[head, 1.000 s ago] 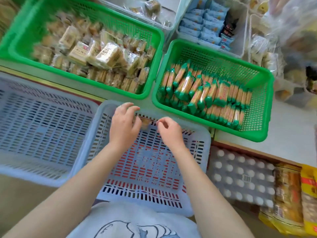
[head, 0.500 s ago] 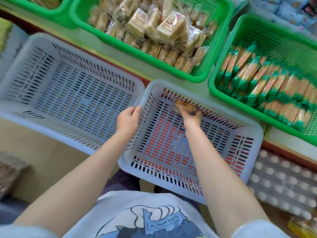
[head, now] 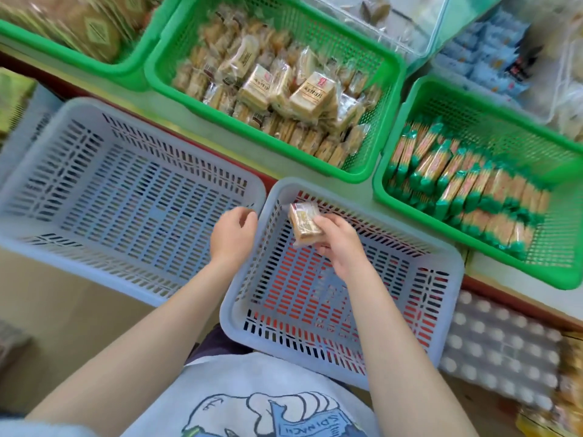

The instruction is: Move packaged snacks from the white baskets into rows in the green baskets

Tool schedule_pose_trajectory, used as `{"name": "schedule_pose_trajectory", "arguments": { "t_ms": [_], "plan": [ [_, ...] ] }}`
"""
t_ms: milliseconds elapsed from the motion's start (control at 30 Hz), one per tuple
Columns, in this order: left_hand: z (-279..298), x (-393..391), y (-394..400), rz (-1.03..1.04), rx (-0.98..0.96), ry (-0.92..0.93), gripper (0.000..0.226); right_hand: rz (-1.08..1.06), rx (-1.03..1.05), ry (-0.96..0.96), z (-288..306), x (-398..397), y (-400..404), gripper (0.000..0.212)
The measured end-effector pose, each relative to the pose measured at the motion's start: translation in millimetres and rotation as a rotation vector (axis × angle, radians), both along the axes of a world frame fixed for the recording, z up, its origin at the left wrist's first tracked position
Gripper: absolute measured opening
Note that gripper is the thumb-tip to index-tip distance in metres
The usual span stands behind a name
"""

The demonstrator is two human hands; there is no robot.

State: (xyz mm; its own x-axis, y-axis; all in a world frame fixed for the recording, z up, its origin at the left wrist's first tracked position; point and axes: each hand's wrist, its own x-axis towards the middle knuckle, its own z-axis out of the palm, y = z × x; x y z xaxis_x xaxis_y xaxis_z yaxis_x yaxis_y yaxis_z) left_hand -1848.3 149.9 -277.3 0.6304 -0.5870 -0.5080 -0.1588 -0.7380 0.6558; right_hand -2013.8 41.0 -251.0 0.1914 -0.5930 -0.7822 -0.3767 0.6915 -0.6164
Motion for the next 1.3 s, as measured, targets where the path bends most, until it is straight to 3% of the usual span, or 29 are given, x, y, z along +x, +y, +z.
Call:
{"name": "schedule_pose_trajectory", "arguments": {
  "t_ms": [167,267,400,467,567,667,733,1100,1300],
  "plan": [
    [43.9,32.7,-46.2,-0.071,-0.325,-0.421,0.042,-0.029,-0.131,-0.166,71.6,16.3,-30.2,0.011],
    [51.7,50.0,-78.2,-0.265,-0.186,-0.496,0.058,-0.057,-0.272,-0.184,95.4,46.2,-67.5,0.022],
    [32.3,79.9,-90.8,-0.447,0.085,-0.447,0.067,-0.106,-0.396,-0.289,111.3,95.4,-106.8,0.035],
    [25.1,88.6,-88.7,-0.506,0.107,-0.453,0.067,0.095,-0.614,-0.028,103.6,114.4,-120.2,0.043],
    [22.9,89.4,-88.0,-0.528,0.101,-0.426,0.067,0.580,-0.946,0.468,82.4,130.7,-125.4,0.052],
    [22.7,87.6,-90.3,-0.508,0.099,-0.384,0.068,0.932,-0.958,0.614,58.2,137.0,-118.7,0.060],
    [21.6,88.6,-91.1,-0.513,0.104,-0.377,0.068,1.037,-0.980,0.672,43.2,139.3,-118.7,0.064],
    [25.0,86.5,-93.8,-0.526,0.125,-0.351,0.066,1.097,-0.966,0.683,43.0,146.2,-137.0,0.070],
    [57.7,98.6,-95.2,-0.554,0.146,-0.227,0.064,0.848,-1.017,0.492,90.1,107.7,-100.5,0.056]
  ]
}}
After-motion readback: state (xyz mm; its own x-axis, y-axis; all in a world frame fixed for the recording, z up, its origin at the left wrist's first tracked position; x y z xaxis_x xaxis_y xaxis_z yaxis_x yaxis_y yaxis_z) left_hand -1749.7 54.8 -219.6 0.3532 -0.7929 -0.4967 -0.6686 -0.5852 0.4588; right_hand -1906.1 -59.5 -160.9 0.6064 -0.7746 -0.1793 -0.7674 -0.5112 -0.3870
